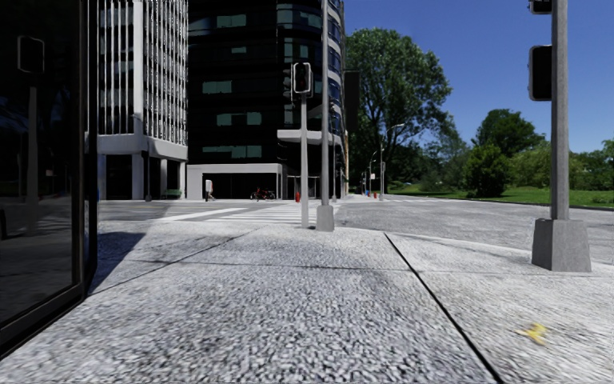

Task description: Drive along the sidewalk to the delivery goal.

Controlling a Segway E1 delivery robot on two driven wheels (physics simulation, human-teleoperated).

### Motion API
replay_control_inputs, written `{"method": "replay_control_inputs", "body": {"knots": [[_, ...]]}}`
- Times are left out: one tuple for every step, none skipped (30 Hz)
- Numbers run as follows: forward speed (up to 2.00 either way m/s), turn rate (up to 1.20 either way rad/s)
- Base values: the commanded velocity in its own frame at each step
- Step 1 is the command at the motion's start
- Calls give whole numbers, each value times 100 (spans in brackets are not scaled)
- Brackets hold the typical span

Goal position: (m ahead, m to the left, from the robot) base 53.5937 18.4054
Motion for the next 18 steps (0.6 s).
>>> {"method": "replay_control_inputs", "body": {"knots": [[200,31],[200,31],[200,31],[200,31],[200,31],[200,31],[200,31],[200,31],[200,31],[200,31],[200,31],[200,31],[200,31],[200,31],[200,31],[200,31],[200,31],[200,31]]}}
